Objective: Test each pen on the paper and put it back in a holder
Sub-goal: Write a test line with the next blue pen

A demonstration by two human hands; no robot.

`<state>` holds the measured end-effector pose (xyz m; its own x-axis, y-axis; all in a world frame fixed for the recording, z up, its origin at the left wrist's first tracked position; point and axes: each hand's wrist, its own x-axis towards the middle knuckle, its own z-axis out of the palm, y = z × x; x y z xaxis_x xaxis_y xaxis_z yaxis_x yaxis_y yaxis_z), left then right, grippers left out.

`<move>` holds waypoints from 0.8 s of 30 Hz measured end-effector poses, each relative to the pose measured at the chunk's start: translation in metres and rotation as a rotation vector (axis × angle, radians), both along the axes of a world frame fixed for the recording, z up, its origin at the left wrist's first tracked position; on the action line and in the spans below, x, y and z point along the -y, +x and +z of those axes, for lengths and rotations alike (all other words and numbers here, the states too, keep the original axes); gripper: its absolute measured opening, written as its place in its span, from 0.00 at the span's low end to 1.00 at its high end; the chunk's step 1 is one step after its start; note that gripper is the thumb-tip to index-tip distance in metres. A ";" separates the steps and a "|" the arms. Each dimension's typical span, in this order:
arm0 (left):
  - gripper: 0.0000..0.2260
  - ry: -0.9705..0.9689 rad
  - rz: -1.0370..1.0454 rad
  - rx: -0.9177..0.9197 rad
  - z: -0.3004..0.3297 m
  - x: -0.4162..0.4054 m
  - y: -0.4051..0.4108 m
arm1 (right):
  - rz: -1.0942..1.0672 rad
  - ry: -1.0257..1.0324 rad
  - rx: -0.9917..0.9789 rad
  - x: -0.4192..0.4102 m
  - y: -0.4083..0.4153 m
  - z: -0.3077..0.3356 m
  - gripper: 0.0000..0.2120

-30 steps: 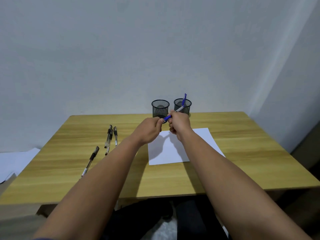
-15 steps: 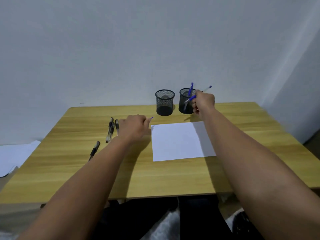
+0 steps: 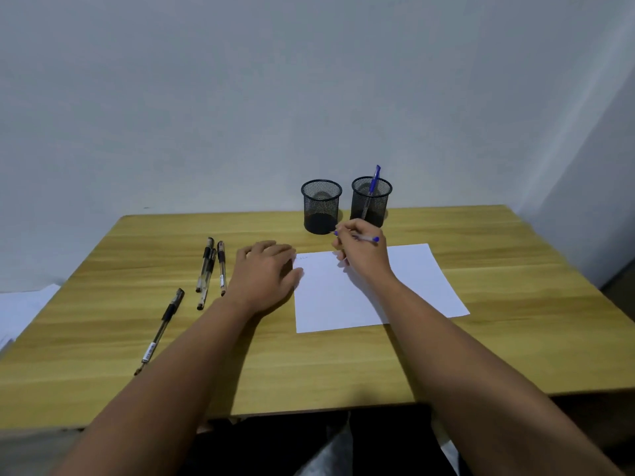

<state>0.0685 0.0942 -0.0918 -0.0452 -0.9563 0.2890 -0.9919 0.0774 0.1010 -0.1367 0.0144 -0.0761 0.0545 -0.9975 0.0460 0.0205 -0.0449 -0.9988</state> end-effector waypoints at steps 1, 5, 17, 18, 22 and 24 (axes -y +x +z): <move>0.28 0.022 -0.017 0.007 -0.002 -0.002 0.000 | 0.007 0.028 0.025 0.000 0.004 -0.003 0.07; 0.33 0.055 -0.009 -0.018 -0.014 -0.007 0.003 | 0.023 0.074 0.009 0.002 0.009 -0.019 0.07; 0.32 0.033 -0.011 -0.126 -0.019 -0.007 0.004 | 0.145 -0.046 -0.012 0.010 0.026 -0.009 0.20; 0.32 0.031 -0.012 -0.129 -0.019 -0.007 0.004 | 0.172 -0.045 -0.011 0.011 0.028 -0.012 0.20; 0.31 0.025 -0.017 -0.139 -0.020 -0.006 0.004 | 0.151 -0.093 -0.126 0.013 0.028 -0.028 0.25; 0.30 0.027 -0.017 -0.147 -0.020 -0.005 0.005 | 0.149 -0.103 -0.119 0.014 0.027 -0.031 0.23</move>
<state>0.0732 0.0996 -0.1118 -0.0210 -0.9632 0.2679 -0.9649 0.0897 0.2469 -0.1100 0.0003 -0.1072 0.2120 -0.9683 0.1320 -0.0834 -0.1525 -0.9848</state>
